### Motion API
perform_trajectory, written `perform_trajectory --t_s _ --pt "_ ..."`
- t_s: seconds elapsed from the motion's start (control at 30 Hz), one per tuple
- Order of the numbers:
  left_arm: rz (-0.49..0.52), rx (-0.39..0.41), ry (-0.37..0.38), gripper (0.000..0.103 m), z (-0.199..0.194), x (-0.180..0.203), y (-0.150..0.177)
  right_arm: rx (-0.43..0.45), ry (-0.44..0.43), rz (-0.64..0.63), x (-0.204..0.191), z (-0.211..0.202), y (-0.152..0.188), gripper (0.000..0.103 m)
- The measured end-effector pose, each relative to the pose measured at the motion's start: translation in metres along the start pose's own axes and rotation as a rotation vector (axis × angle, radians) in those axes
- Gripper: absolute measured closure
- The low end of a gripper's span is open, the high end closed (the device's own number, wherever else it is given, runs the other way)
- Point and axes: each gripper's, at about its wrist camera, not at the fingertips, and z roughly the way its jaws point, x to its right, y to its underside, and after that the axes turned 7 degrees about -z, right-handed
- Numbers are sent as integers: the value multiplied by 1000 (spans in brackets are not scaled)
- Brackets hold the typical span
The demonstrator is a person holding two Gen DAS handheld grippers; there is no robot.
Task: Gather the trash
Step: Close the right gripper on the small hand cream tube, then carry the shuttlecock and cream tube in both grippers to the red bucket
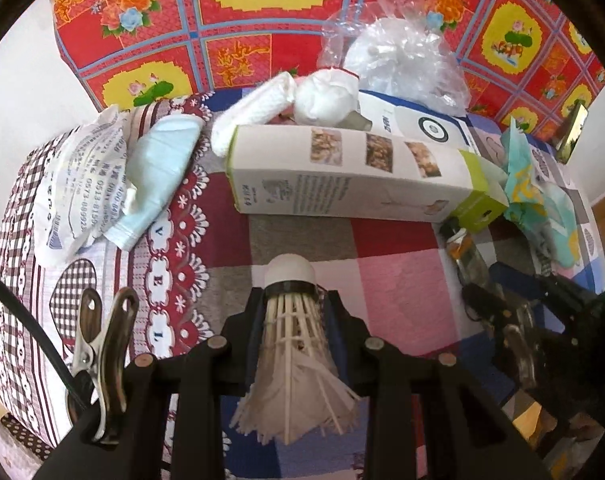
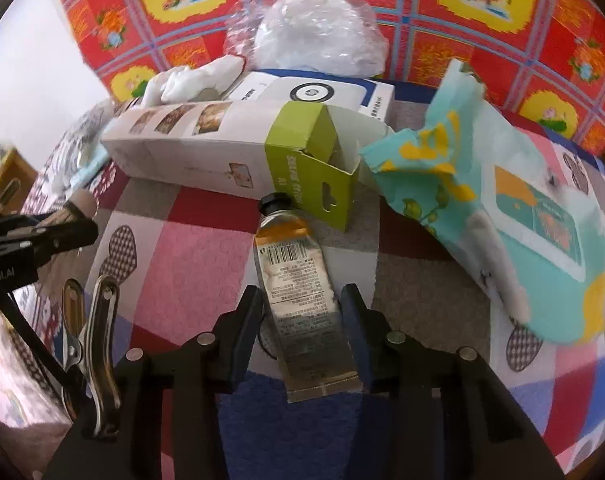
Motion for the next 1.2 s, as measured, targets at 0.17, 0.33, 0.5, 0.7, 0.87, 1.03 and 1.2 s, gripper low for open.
perform_trajectory --t_s 0.17,0.33,0.5,0.7,0.87,1.03,1.2 --pt "14 -3 14 72 0 -9 1 8 -42 94 -5 -4 6 64" --pt "37 -8 27 72 -1 -19 2 21 -46 157 -14 -11 13 64" --pt "62 -11 41 72 -2 -26 1 46 -44 208 -27 -24 20 64" --pt "110 -15 66 72 -5 -33 2 65 -32 250 -46 -34 24 65" --pt "161 -17 85 72 -9 -38 6 48 -14 271 -63 -27 35 65" --pt "198 -19 95 72 -10 -45 10 27 13 278 -74 -17 38 64" --pt "191 -21 96 72 -11 -58 13 32 63 250 -78 -10 28 60"
